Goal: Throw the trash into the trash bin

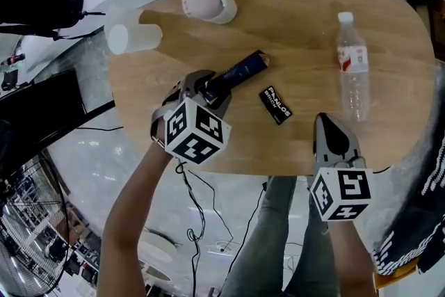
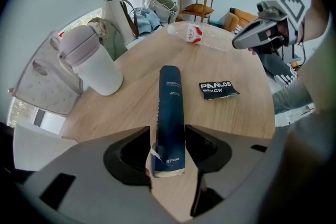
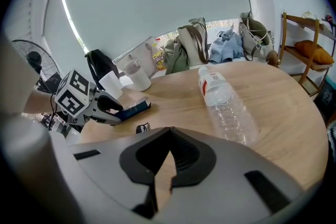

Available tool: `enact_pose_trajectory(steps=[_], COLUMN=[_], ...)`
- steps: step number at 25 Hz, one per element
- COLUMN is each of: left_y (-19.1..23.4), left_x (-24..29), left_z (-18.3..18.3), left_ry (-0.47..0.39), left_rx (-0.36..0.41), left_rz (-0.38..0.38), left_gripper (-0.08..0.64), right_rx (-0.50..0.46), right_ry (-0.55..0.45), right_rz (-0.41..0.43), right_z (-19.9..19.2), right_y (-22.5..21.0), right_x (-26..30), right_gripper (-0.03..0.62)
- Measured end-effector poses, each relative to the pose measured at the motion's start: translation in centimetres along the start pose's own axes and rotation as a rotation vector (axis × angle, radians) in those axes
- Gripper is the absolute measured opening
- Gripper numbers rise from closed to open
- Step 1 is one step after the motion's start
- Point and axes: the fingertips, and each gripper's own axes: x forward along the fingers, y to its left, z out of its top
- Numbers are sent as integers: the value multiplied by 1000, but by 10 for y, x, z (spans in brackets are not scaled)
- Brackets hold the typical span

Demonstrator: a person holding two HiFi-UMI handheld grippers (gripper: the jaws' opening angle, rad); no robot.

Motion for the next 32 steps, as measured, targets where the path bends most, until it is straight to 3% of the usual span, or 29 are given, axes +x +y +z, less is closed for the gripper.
enact_pose_trajectory(steps=[12, 27, 32], left_y=[-4, -6, -9], left_x=[6, -12, -31], left_z=[-2, 6, 19], left_ry=[40, 3, -39], left_rx=[10, -93, -178], left_rz=[-29, -25, -24], left_gripper=[163, 143, 141], right_rx=[27, 27, 36], right_ry=[9, -20, -62], right_rz=[9, -4, -20], right_z=[-7, 8, 26], right_y=[4, -2, -6], right_x=[-1, -12, -24], right_gripper=[6, 6, 6])
